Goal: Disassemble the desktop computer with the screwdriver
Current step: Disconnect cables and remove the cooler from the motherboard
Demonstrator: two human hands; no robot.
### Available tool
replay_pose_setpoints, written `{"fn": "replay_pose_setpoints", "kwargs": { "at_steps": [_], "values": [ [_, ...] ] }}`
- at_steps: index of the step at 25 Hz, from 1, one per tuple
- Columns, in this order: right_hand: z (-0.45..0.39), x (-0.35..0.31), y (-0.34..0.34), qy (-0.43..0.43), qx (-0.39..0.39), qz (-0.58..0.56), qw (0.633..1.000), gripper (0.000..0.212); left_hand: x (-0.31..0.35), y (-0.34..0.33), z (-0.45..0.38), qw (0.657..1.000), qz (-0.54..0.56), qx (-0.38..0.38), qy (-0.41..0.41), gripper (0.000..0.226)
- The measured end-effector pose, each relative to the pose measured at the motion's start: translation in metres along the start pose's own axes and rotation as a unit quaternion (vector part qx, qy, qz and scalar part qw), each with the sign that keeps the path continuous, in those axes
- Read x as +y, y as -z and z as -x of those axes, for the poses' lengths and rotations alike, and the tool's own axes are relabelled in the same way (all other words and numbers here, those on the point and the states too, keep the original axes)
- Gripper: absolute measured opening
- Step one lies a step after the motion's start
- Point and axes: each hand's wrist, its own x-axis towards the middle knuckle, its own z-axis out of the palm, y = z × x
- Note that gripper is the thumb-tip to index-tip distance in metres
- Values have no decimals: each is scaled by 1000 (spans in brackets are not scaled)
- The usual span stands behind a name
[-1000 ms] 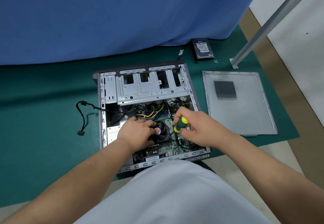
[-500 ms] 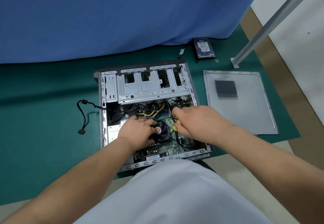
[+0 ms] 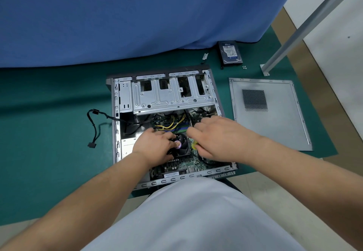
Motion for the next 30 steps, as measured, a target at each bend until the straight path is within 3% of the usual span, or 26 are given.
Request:
{"fn": "replay_pose_setpoints", "kwargs": {
  "at_steps": [2,5,7,8,11,13,18,20,22,24,26,28,30],
  "values": [
    [3,2,4,15,-11,-31,999,24,0,0,0,1000,0,0,-1,55],
    [3,-7,-5,-161,21,20,986,46,0,0,0,1000,-1,-2,1,56],
    [2,-8,-11,-221,41,65,972,54,0,-1,-1,1000,-2,-2,2,56],
    [1,-6,-12,-203,44,68,976,50,0,0,-1,1000,-2,-2,2,56],
    [4,4,-9,-8,3,-6,1000,29,1,0,0,1000,-2,-1,-1,55],
    [5,8,-4,33,-16,-25,999,29,0,0,0,1000,-1,-1,-1,55],
    [0,-12,-15,-204,75,59,974,51,1,0,0,1000,-6,-1,-2,55],
    [-3,-9,-16,-182,55,52,980,46,1,1,0,1000,-4,-2,-1,56],
    [-2,-1,-13,-52,30,0,998,34,1,1,0,1000,-5,-2,-2,55],
    [-1,3,-7,4,8,-35,999,34,1,2,0,1000,-5,-3,-3,55],
    [-1,-3,-8,-45,20,-5,999,39,1,2,0,1000,-7,-2,-1,55],
    [-1,-10,-9,-159,49,47,985,55,0,4,0,1000,-5,-2,0,55],
    [-3,-11,-11,-206,54,78,974,53,1,3,0,1000,-7,-2,0,55]
  ]
}}
